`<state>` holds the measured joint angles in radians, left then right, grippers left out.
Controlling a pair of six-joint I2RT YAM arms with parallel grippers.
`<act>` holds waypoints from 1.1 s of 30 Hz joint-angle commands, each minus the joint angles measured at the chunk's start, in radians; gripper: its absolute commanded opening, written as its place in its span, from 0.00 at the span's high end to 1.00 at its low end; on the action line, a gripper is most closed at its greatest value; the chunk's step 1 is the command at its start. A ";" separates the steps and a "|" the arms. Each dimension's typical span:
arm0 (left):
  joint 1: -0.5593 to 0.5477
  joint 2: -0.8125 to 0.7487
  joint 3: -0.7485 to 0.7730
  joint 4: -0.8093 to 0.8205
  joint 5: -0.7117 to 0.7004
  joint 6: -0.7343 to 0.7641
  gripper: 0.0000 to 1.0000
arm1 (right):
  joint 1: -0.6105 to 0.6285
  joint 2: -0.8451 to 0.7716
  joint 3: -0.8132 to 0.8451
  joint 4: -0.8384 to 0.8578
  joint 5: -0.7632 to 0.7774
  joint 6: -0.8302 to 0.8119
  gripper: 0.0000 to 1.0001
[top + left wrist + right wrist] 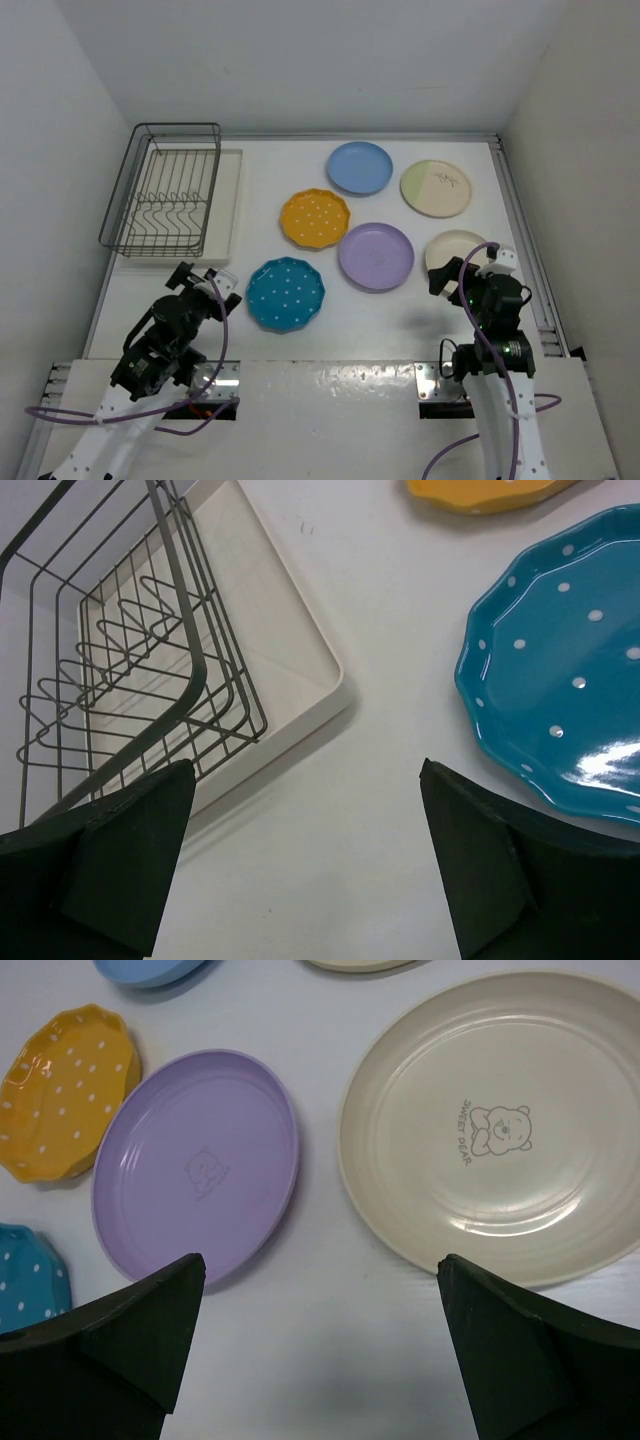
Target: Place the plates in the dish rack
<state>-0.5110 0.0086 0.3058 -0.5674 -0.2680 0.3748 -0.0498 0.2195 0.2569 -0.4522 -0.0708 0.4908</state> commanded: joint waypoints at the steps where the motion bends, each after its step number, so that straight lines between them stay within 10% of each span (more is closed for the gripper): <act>1: 0.002 -0.001 -0.004 0.027 0.004 -0.013 0.00 | 0.004 0.011 0.030 0.032 0.029 0.005 0.01; 9: 0.002 0.216 0.172 0.054 0.307 0.112 0.00 | 0.004 0.105 0.077 0.095 0.008 0.012 0.01; 17: -0.021 1.125 0.719 -0.316 0.423 0.110 0.17 | 0.002 0.267 0.163 0.124 -0.132 0.003 0.01; 33: 0.097 1.588 0.868 -0.255 0.464 -0.106 0.17 | 0.002 0.210 0.142 0.107 -0.127 -0.012 0.01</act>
<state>-0.4446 1.5631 1.1343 -0.8520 0.2092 0.2897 -0.0498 0.4397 0.3859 -0.3676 -0.1947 0.4934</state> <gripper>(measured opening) 0.834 0.994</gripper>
